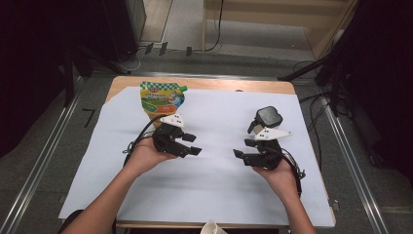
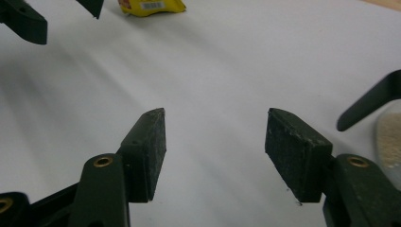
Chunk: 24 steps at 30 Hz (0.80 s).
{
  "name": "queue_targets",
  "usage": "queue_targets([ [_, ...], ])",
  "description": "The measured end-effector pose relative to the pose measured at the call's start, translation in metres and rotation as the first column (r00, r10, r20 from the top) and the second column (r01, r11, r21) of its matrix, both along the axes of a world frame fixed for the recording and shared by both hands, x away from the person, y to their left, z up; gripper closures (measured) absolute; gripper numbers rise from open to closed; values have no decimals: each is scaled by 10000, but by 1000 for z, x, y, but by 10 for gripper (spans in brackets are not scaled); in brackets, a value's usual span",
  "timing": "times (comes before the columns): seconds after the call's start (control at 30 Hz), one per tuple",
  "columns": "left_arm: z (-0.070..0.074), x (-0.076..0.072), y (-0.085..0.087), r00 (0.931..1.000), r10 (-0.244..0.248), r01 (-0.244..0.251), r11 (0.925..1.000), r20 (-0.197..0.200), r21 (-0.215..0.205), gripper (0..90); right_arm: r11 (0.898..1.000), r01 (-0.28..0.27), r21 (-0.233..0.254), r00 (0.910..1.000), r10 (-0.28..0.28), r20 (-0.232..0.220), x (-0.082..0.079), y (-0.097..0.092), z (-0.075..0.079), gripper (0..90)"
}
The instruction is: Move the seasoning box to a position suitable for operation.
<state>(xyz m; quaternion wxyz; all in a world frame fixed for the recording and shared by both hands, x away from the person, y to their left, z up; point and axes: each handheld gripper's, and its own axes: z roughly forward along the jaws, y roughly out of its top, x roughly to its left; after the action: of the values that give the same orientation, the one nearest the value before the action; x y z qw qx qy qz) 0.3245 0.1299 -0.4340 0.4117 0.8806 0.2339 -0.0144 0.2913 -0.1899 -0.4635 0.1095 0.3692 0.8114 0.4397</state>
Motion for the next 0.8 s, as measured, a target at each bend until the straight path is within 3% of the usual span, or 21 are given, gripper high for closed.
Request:
queue_targets([
  [0.23, 2, -1, 1, 9999, -111, 110, 9999, -88, -126, 418, 9983, 573, -77, 9983, -572, 137, 3, -23, 2, 403],
  [0.47, 4, -6, 1, 9998, -114, 116, 9998, 139, -164, 406, 9929, 1187, -9, 9929, -1187, 49, 10, -45, 0, 403],
  [0.8, 2, -9, 6, 10000, -36, 36, 9999, 5, -127, 405, 9725, 2331, -21, 9725, -2330, 23, 24, -75, -4, 378],
])
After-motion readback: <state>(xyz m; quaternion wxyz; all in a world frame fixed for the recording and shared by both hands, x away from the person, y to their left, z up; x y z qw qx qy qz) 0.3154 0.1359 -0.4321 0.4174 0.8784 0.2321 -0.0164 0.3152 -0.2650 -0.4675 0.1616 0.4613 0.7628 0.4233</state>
